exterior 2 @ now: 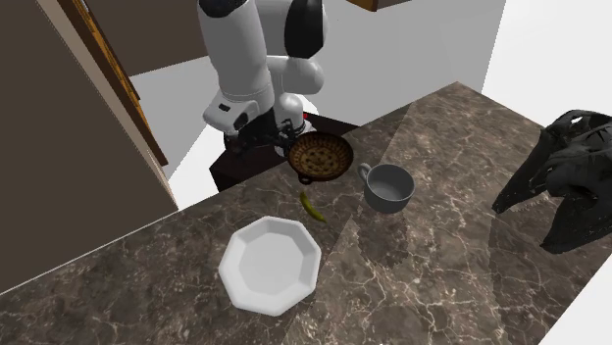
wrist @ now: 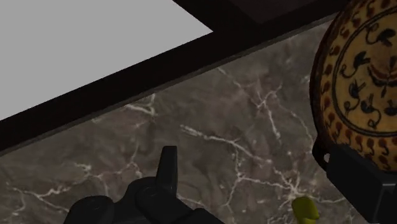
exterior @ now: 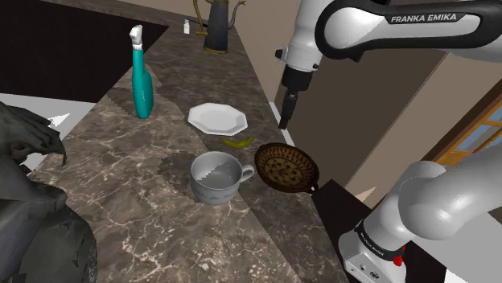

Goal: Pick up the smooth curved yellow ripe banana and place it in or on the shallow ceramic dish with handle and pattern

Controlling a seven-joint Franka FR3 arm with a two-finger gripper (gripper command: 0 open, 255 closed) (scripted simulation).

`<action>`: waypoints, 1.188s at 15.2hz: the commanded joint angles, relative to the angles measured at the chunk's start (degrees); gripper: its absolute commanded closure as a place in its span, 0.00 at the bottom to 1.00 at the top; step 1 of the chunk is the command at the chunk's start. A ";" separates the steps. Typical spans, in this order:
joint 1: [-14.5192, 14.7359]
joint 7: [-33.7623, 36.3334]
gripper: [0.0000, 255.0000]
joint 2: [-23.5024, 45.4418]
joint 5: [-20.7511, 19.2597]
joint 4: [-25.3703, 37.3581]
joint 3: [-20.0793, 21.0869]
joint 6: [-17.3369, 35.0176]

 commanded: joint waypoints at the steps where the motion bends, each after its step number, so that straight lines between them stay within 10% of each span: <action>1: 1.51 -2.66 0.00 2.70 0.36 1.18 0.90 2.50; 18: 7.48 -13.10 0.00 15.46 0.91 4.52 5.68 15.81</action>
